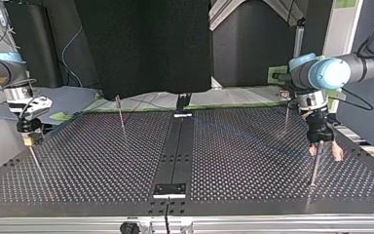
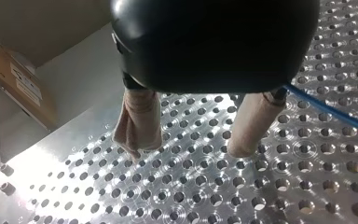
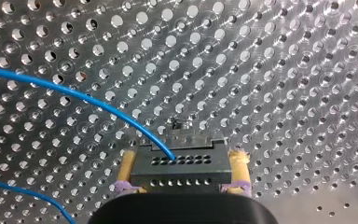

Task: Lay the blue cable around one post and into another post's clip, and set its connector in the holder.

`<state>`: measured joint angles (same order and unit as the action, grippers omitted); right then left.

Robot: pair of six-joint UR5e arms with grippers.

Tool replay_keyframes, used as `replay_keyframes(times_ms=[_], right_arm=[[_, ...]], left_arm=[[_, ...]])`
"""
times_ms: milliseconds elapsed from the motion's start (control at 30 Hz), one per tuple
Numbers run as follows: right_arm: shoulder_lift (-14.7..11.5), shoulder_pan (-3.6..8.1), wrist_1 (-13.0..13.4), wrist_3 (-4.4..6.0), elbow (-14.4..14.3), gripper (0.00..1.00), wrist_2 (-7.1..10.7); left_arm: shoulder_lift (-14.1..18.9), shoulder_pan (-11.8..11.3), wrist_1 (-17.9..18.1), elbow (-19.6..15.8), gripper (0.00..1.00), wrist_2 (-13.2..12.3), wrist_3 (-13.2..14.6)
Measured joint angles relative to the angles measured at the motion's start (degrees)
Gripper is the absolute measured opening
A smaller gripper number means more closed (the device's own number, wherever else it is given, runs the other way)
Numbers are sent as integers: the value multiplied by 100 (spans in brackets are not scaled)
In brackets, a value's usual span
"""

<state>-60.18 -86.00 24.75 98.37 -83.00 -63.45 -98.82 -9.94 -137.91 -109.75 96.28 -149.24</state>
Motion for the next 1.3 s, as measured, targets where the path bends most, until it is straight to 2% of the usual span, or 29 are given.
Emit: replay_keyframes(times_ms=[33, 67, 100, 167, 267, 967, 1100, 1300], right_arm=[[0, 0, 0, 0, 0, 5, 0], [0, 0, 0, 0, 0, 29, 0], [1, 0, 0, 1, -1, 29, 0], [1, 0, 0, 0, -1, 100, 0], [25, 2, -82, 1, -16, 100, -1], [21, 0, -85, 0, -1, 100, 0], [21, 0, -85, 0, -1, 100, 0], [20, 0, -85, 0, -1, 100, 0]], left_arm=[[0, 0, 0, 0, 100, 0, 0], [0, -1, 0, 0, 100, 0, 0], [0, -2, 0, 0, 100, 0, 0], [0, -4, 0, 0, 100, 0, 1], [0, -12, 0, 0, 100, -2, 4], [0, -3, -6, -1, 100, 0, 16], [0, 22, -64, 0, 100, 37, 84], [6, 133, -339, -5, 100, 190, 352]])
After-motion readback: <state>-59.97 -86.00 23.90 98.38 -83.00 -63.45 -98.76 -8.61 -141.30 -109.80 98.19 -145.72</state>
